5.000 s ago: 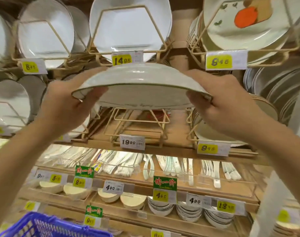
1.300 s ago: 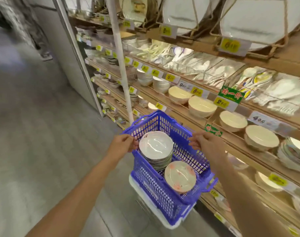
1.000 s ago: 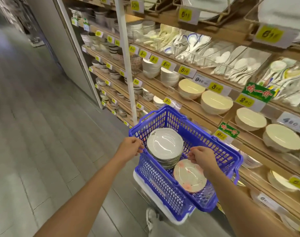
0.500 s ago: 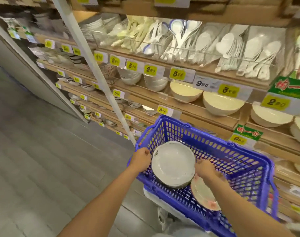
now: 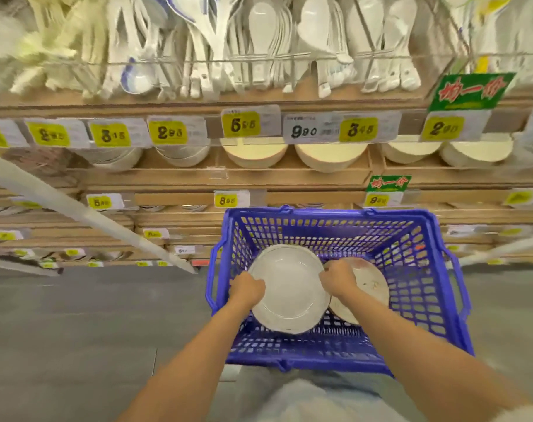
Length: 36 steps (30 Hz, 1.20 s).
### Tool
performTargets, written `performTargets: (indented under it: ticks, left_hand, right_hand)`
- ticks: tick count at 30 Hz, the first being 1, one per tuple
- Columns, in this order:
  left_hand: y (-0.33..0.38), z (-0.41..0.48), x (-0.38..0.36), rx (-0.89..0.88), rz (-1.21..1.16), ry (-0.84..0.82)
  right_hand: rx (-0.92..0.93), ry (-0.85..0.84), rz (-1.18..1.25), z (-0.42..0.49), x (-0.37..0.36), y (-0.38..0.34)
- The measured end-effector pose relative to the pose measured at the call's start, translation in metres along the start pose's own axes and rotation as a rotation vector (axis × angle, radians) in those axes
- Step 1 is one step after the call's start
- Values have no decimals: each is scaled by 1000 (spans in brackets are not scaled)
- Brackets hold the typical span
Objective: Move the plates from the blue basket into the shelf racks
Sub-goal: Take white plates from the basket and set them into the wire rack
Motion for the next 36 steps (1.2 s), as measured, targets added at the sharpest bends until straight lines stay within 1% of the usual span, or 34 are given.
performTargets:
  ticks: [2, 5, 6, 9, 12, 18, 21, 23, 25, 26, 28, 31, 33, 36]
  left_hand:
    - [1, 3, -2, 47, -49, 1]
    - [3, 11, -8, 96, -181, -52]
    - [3, 12, -10, 115, -191, -64]
    - [0, 8, -13, 203, -77, -98]
    - [0, 6, -14, 220, -55, -93]
    - [-4, 1, -7, 117, -123, -40]
    - [-3, -5, 1, 22, -181, -20]
    - [3, -11, 9, -71, -273, -17]
    - [10, -19, 18, -178, -403, -29]
    - [15, -23, 23, -224, -440, -32]
    - [22, -29, 35, -283, -450, -37]
    - [33, -37, 47, -338, -418, -71]
    - [43, -45, 52, -373, -434, -114]
    - [63, -61, 60, -454, -429, -126]
  right_hand:
    - [-61, 31, 38, -1, -1, 2]
    - [-129, 76, 90, -2, -2, 2]
    - [-141, 89, 104, -3, -1, 1]
    - [-161, 107, 118, -3, 0, -2]
    - [-178, 124, 151, -4, 1, -1]
    - [-213, 142, 182, -14, 3, 3]
    - [-189, 121, 237, -18, 8, 1]
    - [-161, 73, 314, -22, 13, -3]
    - [-144, -15, 445, -33, 16, -8]
    - [-133, -53, 503, -40, 17, -11]
    - [-86, -77, 534, -54, 25, -16]
    - [-40, -79, 582, -74, 39, -19]
    - [-17, -54, 664, -88, 50, -19]
    - [17, 4, 820, -112, 68, -15]
Point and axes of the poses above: each hand's wrist, its own z-axis towards the middle knuckle, its own x-axis out of the back of the hand, y = z × x, the point moved 8 cm from there along z, towards the middle knuckle, and after that the axes turned 12 degrees about z, right-handed, at the moved point
